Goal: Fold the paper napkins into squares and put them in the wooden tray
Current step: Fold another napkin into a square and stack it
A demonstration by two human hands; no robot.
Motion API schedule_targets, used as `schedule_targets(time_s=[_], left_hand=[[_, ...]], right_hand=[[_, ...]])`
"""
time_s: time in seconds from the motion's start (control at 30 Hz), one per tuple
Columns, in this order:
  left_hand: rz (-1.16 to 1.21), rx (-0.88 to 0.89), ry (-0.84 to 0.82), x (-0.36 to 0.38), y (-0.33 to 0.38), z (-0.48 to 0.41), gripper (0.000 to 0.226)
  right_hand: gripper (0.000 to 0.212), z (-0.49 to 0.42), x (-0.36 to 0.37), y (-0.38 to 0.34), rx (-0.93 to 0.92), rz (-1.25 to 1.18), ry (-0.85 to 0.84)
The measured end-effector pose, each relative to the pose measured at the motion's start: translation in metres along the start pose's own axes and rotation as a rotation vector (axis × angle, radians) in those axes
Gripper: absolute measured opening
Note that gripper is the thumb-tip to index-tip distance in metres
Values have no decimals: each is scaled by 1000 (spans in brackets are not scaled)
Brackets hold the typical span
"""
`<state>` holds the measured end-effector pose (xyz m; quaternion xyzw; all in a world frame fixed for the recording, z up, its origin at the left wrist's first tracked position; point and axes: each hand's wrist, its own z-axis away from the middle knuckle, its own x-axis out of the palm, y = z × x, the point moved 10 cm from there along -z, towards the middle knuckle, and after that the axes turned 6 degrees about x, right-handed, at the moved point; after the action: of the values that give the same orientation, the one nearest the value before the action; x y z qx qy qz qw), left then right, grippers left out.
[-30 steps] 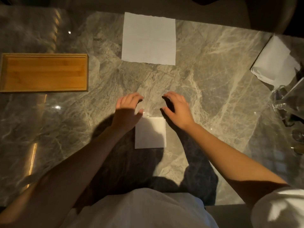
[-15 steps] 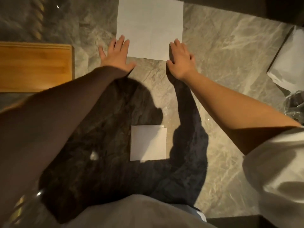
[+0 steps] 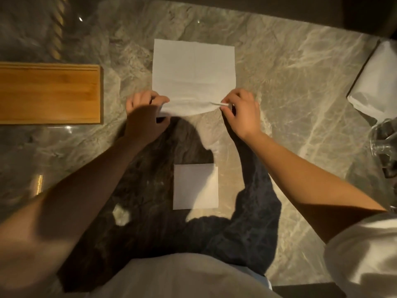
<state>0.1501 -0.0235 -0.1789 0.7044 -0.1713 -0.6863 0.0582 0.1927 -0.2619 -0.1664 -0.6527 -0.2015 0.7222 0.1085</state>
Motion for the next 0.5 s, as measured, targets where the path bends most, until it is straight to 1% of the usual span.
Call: schedule_targets(time_s=[0.1,0.2,0.27,0.37,0.4,0.43,0.5], left_hand=[[-26,23,-51,0,3,19,50],[37,53,-103,4,8,36,60],[55,66,-96,5,12,47,55],[117,28,-11,-2,12,57,35],[134,21,-3,-4,11,59,31],[143,31,-6,-5,11,60,33],[172,93,-35,-4,16,63,47]], right_hand=[[17,11,4,-1,21,-52,-29],[14,24,6,-4,21,-186,-67],[13,35,6,-7,10,-245,-98],[11,54,9,-10,-19,-251,-138],[11,59,9,-10,-30,-242,-140],[11,63,9,-9,-32,-238,-139],[11,68,6,-5,1,-265,-130]])
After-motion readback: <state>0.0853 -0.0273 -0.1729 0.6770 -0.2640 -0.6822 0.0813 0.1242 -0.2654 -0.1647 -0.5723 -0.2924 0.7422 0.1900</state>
